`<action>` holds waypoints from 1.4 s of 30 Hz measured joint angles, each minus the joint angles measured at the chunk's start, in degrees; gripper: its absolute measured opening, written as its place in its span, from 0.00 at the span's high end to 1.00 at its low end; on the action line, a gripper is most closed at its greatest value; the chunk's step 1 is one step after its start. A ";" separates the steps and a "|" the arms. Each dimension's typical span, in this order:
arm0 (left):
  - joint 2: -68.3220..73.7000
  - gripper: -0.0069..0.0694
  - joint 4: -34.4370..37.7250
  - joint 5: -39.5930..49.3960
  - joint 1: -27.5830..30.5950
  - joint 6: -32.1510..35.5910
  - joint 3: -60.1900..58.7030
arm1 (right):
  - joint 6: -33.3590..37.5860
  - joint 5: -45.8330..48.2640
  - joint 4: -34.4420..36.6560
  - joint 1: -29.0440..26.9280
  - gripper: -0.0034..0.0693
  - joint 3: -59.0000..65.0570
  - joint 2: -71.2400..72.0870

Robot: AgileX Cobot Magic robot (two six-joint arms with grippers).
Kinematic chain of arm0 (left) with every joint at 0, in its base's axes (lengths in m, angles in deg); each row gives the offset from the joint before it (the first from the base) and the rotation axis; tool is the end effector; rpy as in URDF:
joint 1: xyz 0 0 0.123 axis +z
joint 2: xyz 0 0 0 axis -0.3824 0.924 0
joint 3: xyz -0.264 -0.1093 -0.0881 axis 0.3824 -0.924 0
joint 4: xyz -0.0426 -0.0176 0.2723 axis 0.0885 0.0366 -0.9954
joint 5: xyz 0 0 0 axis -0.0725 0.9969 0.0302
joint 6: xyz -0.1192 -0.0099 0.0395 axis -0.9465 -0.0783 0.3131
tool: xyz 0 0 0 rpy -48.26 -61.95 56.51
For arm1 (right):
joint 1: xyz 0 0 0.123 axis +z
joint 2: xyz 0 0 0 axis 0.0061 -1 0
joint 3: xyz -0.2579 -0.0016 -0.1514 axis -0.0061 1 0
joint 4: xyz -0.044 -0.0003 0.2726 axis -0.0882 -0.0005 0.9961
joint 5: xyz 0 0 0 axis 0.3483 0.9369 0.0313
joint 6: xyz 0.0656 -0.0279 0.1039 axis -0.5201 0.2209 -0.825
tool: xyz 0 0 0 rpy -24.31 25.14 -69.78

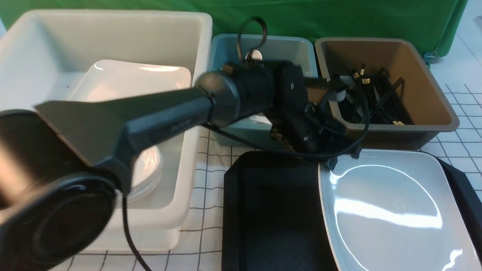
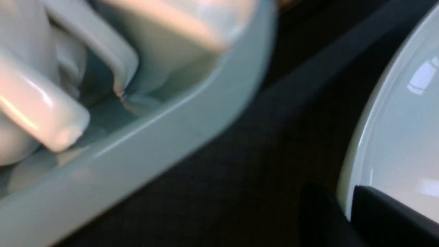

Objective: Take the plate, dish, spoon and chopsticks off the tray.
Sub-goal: Use the left arm to grab a plate from the dinner plate, then use the left arm to put the plate into the large storage box on the left

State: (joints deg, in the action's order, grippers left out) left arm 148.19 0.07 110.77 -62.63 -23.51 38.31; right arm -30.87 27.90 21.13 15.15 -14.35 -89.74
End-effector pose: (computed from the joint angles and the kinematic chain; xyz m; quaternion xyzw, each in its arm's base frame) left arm 0.3908 -0.3661 0.1960 0.2506 0.9202 -0.2220 0.2030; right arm 0.1786 0.0501 0.3988 -0.2337 0.9017 0.0088 0.3637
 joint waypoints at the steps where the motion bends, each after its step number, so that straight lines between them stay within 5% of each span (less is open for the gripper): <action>1: -2.38 0.85 -0.11 1.10 -0.05 1.12 0.00 | -0.06 0.34 0.38 0.00 0.95 -1.56 0.00; 16: -19.01 0.89 -7.06 5.31 0.09 4.70 -0.37 | 1.04 0.33 9.75 0.00 0.95 -13.64 0.00; 22: -26.45 0.89 -6.08 4.33 4.60 4.81 -0.48 | 8.26 -2.66 21.22 0.00 0.95 -14.67 -0.92; 26: -33.64 0.89 -3.31 3.99 18.00 4.07 -0.48 | 13.45 -1.49 30.89 0.00 0.95 -19.32 -6.08; 32: -38.00 0.89 6.97 7.12 39.82 6.88 -1.32 | 15.32 1.84 34.32 1.09 0.95 -28.37 -15.28; 36: -39.10 0.89 16.32 6.96 53.40 12.21 -8.19 | 15.02 2.41 33.83 8.08 0.95 -33.93 -21.76; 42: -39.10 0.88 27.61 -4.69 63.12 17.08 -22.80 | 12.58 1.90 27.35 19.32 0.95 -38.70 -29.79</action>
State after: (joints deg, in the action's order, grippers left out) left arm 109.09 27.69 106.08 0.50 -6.43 15.51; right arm -18.29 29.80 48.49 34.47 -53.05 -119.53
